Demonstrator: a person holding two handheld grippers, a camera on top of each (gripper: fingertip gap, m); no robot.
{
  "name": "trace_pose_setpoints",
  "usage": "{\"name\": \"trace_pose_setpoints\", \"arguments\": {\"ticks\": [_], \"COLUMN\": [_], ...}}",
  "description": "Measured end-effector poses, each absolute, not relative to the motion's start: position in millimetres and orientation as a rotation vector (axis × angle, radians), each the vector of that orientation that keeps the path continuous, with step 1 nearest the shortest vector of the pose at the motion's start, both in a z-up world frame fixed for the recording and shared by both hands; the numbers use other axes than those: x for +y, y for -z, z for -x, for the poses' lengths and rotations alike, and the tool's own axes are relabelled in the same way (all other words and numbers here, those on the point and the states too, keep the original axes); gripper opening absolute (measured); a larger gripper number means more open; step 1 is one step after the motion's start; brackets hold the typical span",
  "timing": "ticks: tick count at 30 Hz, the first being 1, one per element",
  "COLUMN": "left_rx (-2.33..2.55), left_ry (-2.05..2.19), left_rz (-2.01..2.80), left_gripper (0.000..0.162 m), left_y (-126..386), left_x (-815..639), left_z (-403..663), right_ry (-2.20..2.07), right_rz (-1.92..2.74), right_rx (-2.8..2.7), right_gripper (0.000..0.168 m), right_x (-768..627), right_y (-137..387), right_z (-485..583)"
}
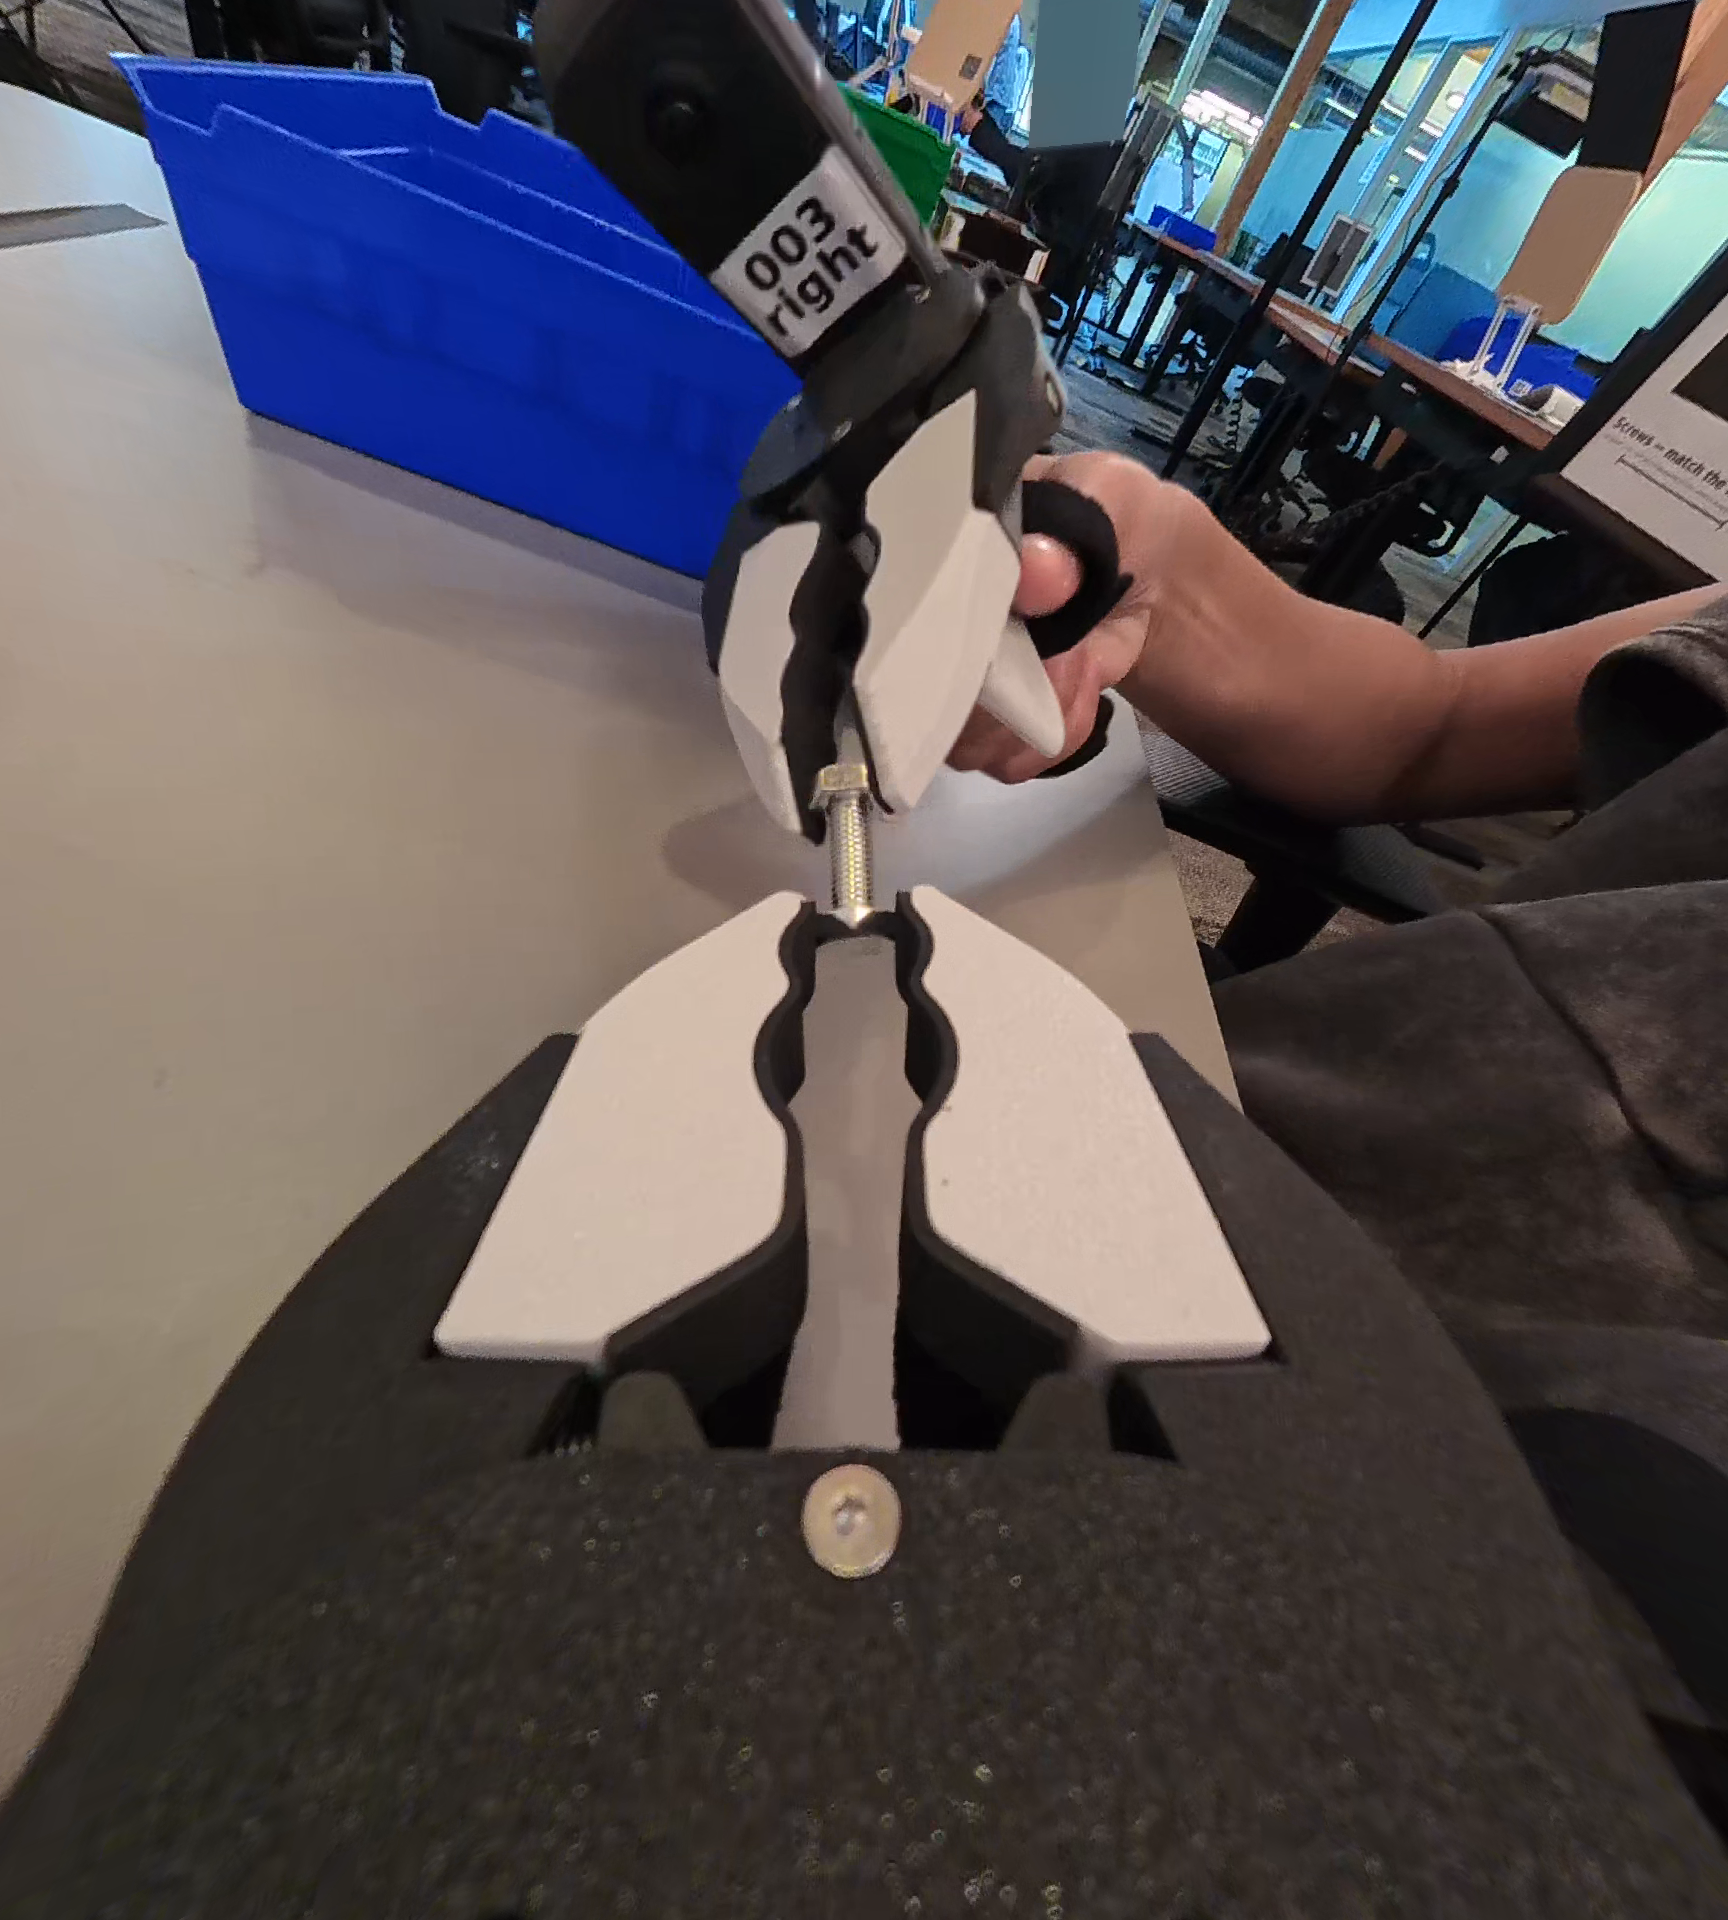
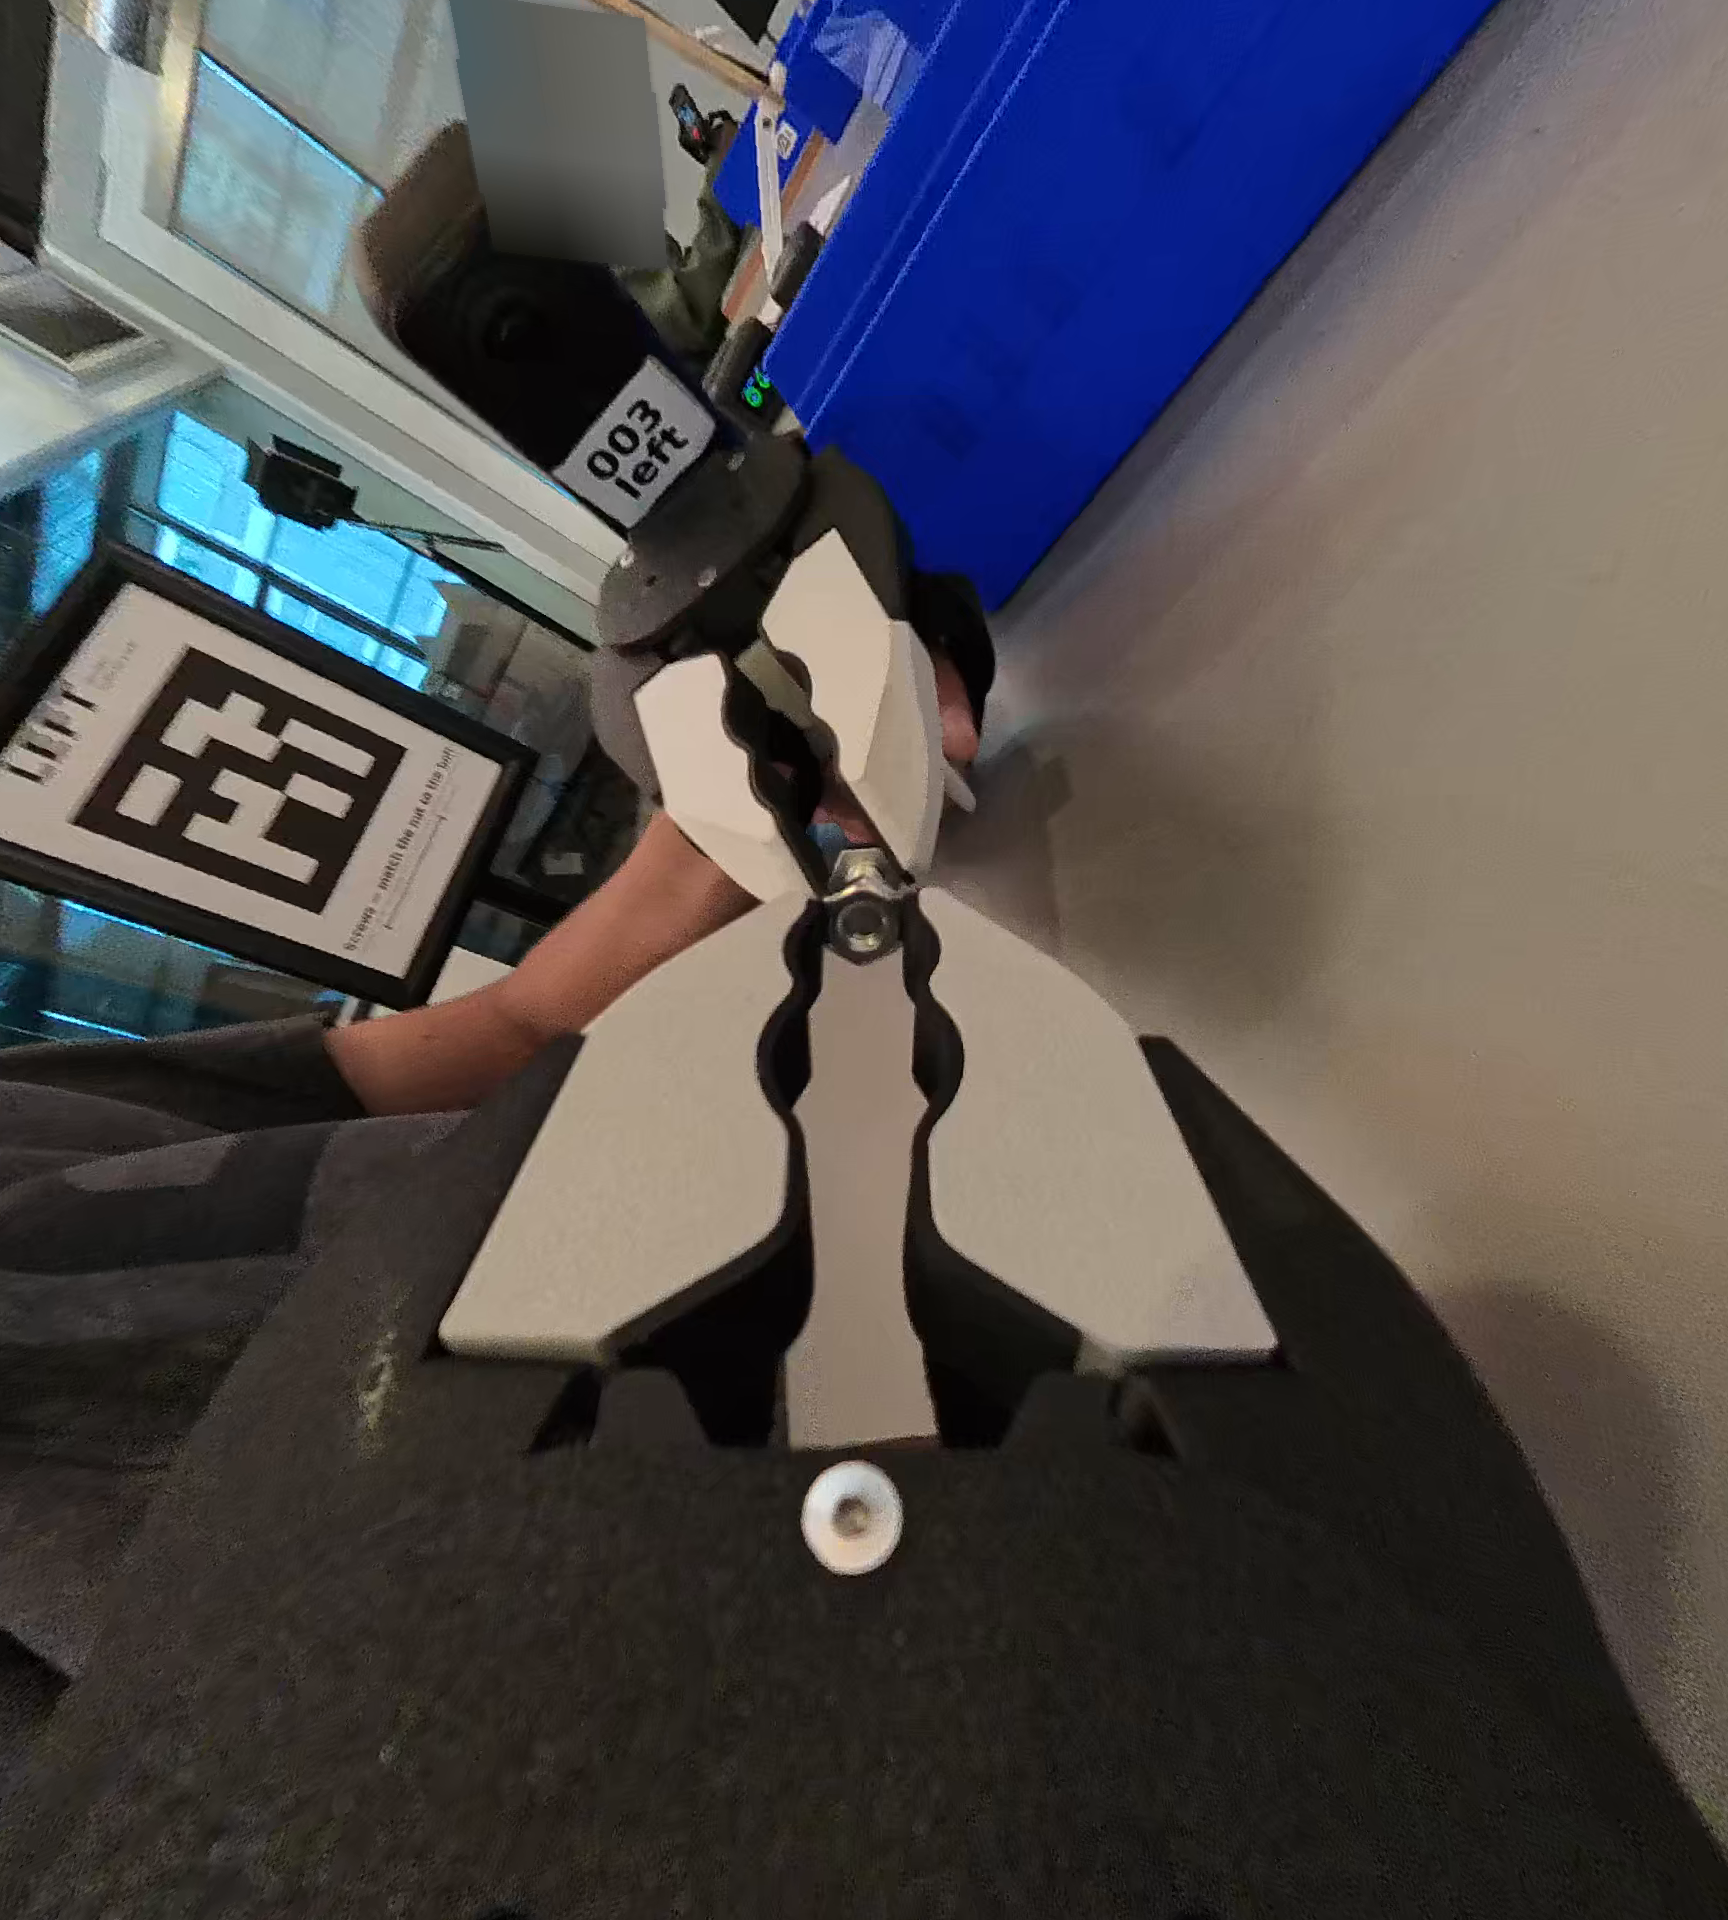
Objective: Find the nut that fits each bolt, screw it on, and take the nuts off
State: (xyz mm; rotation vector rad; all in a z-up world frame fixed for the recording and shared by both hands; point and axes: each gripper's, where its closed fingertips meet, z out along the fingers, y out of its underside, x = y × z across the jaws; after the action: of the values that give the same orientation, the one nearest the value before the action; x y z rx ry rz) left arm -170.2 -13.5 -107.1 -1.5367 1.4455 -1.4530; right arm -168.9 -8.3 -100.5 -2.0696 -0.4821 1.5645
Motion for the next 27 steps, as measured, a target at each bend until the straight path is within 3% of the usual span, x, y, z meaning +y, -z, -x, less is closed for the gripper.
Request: {"name": "trace_pose_setpoints", "arguments": {"ticks": [6, 18, 24, 27], "left_rx": [1.462, 1.469, 1.472, 1.448], "left_ry": [1.607, 1.877, 1.907, 1.889], "left_rz": [1.528, 1.562, 1.528, 1.490], "left_gripper": [0.014, 0.014, 0.014, 0.014], "left_y": [102.5, 94.7, 84.7, 83.3], "left_x": [-26.1, -39.5, -44.9, -42.2], "left_z": [172.3, 178.6, 180.1, 179.5], "right_ry": [-1.071, 0.580, 0.670, 0.345], "right_rz": [1.932, 0.870, 0.716, 0.968], "right_rx": [-1.007, -1.659, -1.594, -1.486], "right_gripper": [0.015, 0.015, 0.014, 0.015], "right_x": [-23.2, -31.4, -39.2, -38.4], "right_y": [101.9, 93.3, 82.8, 84.7], "right_z": [168.5, 168.4, 170.9, 171.4]}}
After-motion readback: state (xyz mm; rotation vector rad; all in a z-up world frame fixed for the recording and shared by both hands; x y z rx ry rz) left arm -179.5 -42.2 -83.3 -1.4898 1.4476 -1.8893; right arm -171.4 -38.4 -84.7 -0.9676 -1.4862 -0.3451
